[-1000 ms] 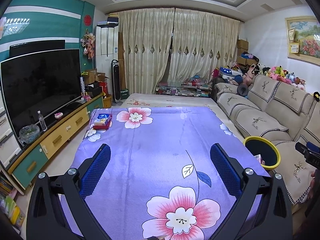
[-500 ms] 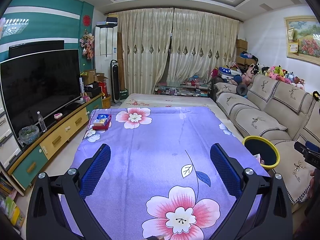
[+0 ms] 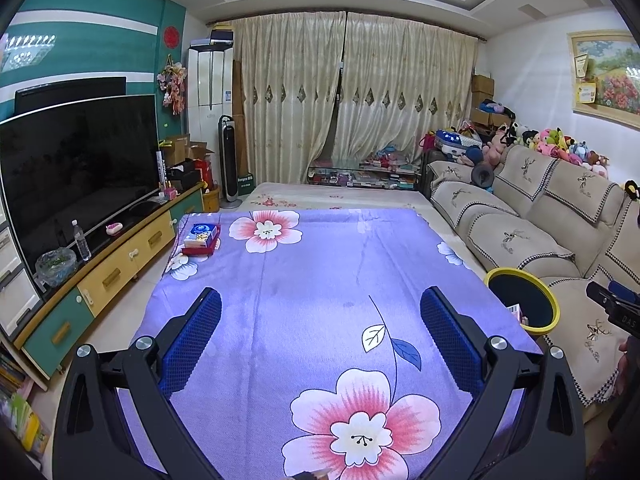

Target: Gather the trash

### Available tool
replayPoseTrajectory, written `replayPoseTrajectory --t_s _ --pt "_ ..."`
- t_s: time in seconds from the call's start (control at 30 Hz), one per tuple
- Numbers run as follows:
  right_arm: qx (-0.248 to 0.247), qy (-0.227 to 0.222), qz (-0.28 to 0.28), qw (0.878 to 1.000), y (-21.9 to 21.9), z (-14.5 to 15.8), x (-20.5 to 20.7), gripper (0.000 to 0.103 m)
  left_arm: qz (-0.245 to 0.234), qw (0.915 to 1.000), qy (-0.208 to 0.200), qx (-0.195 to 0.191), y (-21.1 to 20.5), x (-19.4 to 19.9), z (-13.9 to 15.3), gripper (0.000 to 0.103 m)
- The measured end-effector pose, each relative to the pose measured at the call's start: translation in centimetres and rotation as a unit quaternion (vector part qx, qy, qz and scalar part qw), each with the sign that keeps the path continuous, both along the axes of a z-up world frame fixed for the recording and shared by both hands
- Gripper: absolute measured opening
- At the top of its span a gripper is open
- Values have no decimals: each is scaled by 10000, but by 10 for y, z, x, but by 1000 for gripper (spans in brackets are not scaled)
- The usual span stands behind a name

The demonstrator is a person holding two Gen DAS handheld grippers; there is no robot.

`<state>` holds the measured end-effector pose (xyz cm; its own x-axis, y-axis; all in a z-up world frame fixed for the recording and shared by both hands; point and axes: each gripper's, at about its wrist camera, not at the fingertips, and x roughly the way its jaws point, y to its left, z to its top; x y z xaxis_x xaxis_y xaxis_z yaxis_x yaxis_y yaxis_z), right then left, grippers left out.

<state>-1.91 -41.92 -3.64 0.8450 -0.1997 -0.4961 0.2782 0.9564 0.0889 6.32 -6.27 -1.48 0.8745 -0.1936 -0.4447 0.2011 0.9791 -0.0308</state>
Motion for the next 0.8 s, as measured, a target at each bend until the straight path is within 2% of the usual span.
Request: replayPoseTrajectory --t_s 0.8 --pt "13 38 20 10000 2 -6 3 95 -19 10000 27 5 -2 1 -2 98"
